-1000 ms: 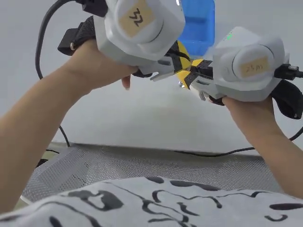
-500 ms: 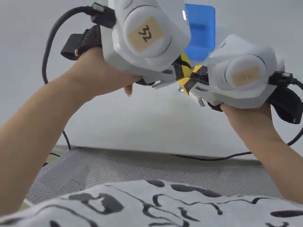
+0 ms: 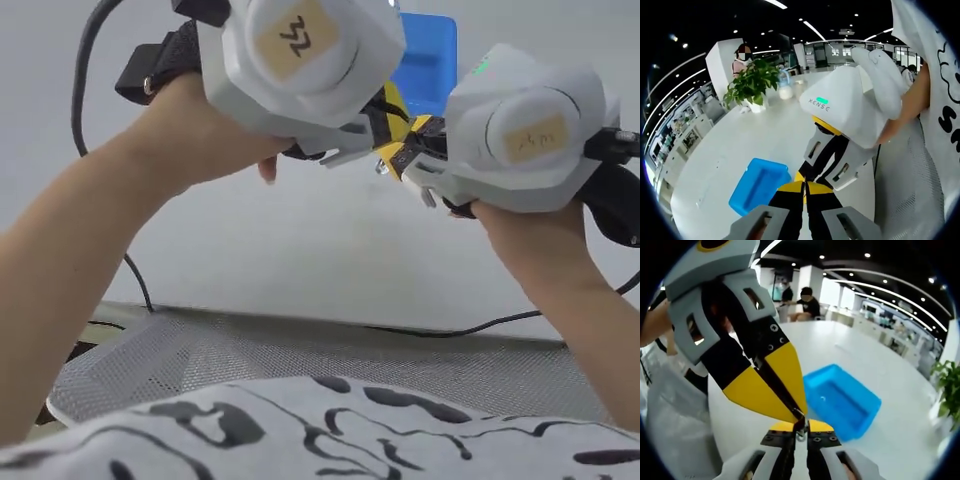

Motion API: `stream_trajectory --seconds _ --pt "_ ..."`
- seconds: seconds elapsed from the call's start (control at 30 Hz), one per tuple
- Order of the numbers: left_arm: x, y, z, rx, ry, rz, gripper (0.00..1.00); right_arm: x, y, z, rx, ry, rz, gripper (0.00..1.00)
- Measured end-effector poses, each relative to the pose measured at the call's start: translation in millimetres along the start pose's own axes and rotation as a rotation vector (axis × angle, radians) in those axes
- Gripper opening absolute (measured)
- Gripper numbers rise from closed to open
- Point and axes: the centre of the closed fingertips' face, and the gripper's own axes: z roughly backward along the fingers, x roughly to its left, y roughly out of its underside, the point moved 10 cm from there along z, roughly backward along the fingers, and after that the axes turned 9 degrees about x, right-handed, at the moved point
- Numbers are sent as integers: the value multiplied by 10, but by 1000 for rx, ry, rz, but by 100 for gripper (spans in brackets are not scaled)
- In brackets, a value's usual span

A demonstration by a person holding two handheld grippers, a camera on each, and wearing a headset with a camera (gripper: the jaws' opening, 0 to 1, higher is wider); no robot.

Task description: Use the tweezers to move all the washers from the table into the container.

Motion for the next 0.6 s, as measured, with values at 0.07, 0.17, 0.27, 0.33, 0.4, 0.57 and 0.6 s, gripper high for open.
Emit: stream_trajectory --seconds 0.07,0.17,0.27,0.33,0.4,0.57,0.6 --pt "16 -12 17 -3 -10 -4 0 -12 -34 15 -9 3 2 3" --pt "59 -35 36 -8 -29 -10 0 -43 -86 31 -20 14 15 3" --pt "111 -62 57 -11 -45 -17 0 -92 -144 27 -35 32 27 3" --pt "146 -74 61 -14 -54 -20 0 -127 -178 23 -42 39 31 3" --pt "153 -94 93 -16 -63 -22 0 -158 -203 20 -49 45 33 3" --pt "240 -120 82 -20 -86 -38 0 -253 -275 17 -66 64 43 3" --pt "258 -130 80 -21 -92 -43 0 -278 -292 15 -70 70 45 3"
